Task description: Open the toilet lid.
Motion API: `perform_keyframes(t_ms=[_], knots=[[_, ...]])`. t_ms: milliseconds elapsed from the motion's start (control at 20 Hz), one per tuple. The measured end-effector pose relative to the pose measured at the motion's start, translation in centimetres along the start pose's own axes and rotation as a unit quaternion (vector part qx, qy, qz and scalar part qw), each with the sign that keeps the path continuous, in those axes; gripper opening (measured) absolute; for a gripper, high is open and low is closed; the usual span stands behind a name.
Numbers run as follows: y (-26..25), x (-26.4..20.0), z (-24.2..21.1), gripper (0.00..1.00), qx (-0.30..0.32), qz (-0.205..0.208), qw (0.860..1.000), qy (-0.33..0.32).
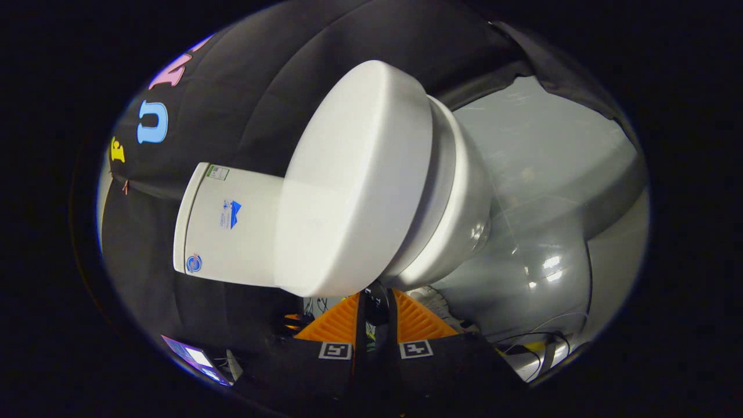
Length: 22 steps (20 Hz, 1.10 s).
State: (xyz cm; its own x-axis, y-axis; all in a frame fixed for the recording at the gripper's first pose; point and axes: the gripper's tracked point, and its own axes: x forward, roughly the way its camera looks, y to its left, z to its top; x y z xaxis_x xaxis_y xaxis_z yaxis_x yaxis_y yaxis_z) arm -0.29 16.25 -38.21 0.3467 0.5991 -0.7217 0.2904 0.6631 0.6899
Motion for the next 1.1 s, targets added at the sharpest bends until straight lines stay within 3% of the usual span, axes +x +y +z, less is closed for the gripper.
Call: perform_keyframes(t_ms=[150,500,1100], knots=[[1.2,-0.9,0.4,0.07,-0.021,-0.016,1.0,-0.016],[5.8,-3.9,1.5,0.07,-0.116,-0.014,0.992,-0.052],[19.5,-8.2,2.2,0.07,-0.299,0.0,0.946,-0.123]])
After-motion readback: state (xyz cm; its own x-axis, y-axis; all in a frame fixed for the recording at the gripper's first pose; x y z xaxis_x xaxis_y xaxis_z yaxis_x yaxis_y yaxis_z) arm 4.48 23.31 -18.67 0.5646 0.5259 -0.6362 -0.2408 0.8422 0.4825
